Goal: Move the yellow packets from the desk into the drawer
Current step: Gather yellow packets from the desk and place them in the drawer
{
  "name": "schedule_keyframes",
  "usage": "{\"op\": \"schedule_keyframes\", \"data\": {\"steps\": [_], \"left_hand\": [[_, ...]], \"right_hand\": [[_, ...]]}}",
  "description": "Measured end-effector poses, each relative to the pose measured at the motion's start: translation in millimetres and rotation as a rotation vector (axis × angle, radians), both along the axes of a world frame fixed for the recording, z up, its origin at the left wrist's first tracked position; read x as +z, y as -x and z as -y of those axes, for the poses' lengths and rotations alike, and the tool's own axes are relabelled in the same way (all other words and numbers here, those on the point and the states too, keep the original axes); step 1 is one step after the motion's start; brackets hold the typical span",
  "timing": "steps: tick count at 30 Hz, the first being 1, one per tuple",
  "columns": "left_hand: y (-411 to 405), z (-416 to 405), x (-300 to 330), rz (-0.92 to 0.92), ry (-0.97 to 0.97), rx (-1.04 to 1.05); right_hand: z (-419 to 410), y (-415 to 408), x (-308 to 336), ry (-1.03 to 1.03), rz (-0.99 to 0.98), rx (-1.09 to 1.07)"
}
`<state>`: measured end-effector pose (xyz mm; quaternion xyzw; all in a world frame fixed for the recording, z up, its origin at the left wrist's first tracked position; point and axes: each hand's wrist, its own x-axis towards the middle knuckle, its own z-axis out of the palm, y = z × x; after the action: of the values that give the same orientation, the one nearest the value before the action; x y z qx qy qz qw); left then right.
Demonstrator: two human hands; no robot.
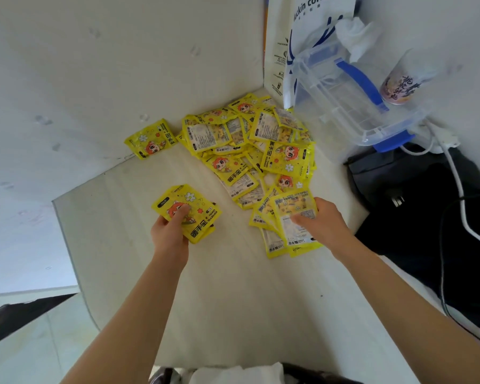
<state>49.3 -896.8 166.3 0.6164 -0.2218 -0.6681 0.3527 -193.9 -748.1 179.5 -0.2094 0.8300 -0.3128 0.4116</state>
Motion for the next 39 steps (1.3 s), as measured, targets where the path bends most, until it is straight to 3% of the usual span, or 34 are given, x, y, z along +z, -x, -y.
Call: {"op": "schedule_keyframes", "data": {"steps": [15, 28, 39], "left_hand": [[-79, -72, 10, 0.077, -0.023, -0.231], [-191, -109, 20, 0.079, -0.005, -0.595], [-209, -173, 28, 0.135, 0.105, -0.911]], "right_hand": [[-82, -120, 13, 0.111, 0.104, -0.233], [-150, -280, 11, 0.218, 0.128, -0.677], [-252, -353, 14, 0.226, 0.093, -1.004]]}}
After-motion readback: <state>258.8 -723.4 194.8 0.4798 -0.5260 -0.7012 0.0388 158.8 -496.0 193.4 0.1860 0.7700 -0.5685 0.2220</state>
